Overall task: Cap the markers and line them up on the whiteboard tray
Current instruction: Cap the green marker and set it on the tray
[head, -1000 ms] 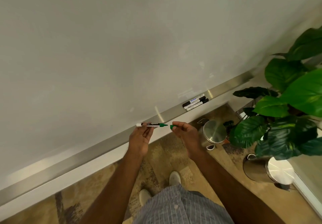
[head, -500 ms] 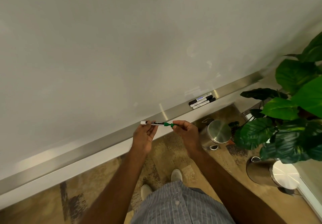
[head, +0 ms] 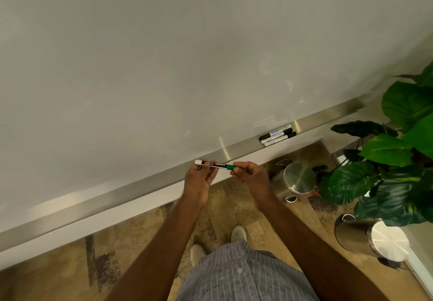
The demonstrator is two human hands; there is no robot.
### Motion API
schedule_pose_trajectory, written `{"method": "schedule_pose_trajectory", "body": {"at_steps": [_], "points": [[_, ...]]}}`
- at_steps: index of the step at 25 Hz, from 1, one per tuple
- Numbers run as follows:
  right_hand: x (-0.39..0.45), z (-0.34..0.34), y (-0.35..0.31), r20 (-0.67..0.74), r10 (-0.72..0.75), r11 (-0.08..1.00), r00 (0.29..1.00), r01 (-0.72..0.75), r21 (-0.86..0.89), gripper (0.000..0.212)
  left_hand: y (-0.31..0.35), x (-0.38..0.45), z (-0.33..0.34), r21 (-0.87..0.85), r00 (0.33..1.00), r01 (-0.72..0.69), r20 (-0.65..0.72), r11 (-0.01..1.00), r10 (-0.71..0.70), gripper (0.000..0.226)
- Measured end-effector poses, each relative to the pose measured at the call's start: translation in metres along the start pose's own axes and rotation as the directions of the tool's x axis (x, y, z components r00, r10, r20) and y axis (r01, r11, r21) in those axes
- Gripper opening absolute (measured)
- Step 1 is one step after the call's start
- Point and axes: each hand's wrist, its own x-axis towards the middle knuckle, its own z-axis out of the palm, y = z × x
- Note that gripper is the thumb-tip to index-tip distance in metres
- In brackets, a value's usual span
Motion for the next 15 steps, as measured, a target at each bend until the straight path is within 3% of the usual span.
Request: {"method": "schedule_pose_trajectory", "body": {"at_steps": [2, 5, 7, 9, 11, 12, 13, 15], "points": [[0.001, 0.005, -0.004, 0.047, 0.01, 0.998, 0.999, -0.013, 0.067, 0.017, -0.001, -0.001, -0.006, -0.092, 1.0, 0.015, 0.024, 0.996, -0.013, 0.008], [0.002, 0.025, -0.002, 0.132, 0.08, 0.947, 0.988, -0.117, 0.301, 0.023, -0.013, -0.004, -0.011, -0.277, 0.992, 0.105, 0.1, 0.955, -0.079, 0.007], [0.003, 0.039, 0.005, 0.152, 0.144, 0.919, 0.978, -0.189, 0.345, 0.022, -0.023, -0.005, -0.013, -0.258, 0.986, 0.132, 0.136, 0.957, -0.1, 0.01], [0.012, 0.046, 0.006, 0.098, 0.121, 0.972, 0.988, -0.137, 0.189, 0.015, -0.027, -0.004, -0.02, -0.138, 0.993, 0.108, 0.068, 0.984, -0.1, 0.009], [0.026, 0.045, -0.004, 0.053, -0.116, 0.974, 0.992, 0.124, -0.192, 0.015, -0.025, 0.001, -0.034, 0.125, 0.998, 0.02, -0.07, 0.992, -0.011, 0.016], [0.035, 0.044, -0.008, 0.104, -0.284, 0.843, 0.953, 0.3, -0.447, 0.02, -0.022, 0.005, -0.041, 0.316, 0.988, -0.037, -0.128, 0.948, 0.081, 0.021], [0.046, 0.044, -0.01, 0.234, -0.408, 0.594, 0.882, 0.451, -0.666, 0.026, -0.019, 0.007, -0.048, 0.498, 0.969, -0.093, -0.152, 0.862, 0.193, 0.024], [0.063, 0.049, -0.012, 0.538, -0.365, 0.098, 0.76, 0.606, -0.79, 0.039, -0.012, 0.013, -0.055, 0.751, 0.907, -0.2, -0.101, 0.63, 0.408, 0.024]]}}
